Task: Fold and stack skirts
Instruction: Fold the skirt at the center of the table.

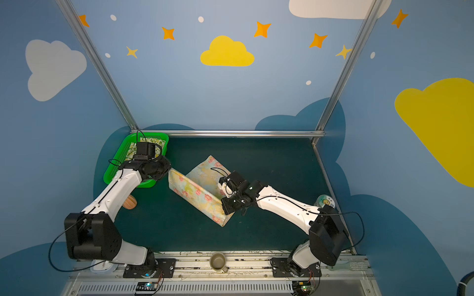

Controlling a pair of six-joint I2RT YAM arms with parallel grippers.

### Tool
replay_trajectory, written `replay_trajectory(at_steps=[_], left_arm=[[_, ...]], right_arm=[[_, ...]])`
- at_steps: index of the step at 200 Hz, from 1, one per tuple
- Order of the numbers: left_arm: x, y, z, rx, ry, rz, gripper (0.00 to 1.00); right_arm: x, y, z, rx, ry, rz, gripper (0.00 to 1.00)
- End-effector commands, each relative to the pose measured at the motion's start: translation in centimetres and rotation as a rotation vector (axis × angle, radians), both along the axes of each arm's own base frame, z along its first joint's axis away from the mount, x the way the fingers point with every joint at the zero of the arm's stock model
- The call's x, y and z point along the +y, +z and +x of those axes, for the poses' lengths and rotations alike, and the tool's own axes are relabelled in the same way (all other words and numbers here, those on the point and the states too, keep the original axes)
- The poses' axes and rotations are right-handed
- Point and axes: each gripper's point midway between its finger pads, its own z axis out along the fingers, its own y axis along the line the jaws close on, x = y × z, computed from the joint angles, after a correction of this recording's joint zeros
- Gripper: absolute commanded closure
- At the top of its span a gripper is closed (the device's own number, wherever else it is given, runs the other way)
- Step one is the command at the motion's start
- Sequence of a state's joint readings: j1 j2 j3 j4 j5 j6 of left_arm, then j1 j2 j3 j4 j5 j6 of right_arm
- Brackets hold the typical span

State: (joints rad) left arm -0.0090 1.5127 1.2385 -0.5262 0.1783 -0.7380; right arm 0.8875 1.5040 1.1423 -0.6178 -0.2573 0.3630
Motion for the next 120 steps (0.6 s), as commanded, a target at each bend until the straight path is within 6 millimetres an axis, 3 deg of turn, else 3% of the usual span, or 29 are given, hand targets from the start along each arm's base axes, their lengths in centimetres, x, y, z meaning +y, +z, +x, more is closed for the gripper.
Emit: replay_trajectory(at_steps=[1, 46, 120], left_arm=[[0.1, 1.4, 2.6, -0.061, 0.009, 0.011, 0.96], [-0.8, 0.6, 5.1, -0.036, -0.016, 0.007, 0.96], [-2.9, -0.4, 7.5, -0.01, -0.053, -0.007, 0.96]], right_arm=[[-0.7, -0.6, -0.1, 0.063, -0.014, -0.008, 1.0], [-1.1, -0.9, 1.3, 0.084, -0.043, -0.008, 1.0], [-2.3, -1.5, 2.0, 0.09, -0.061, -0.057, 1.0]])
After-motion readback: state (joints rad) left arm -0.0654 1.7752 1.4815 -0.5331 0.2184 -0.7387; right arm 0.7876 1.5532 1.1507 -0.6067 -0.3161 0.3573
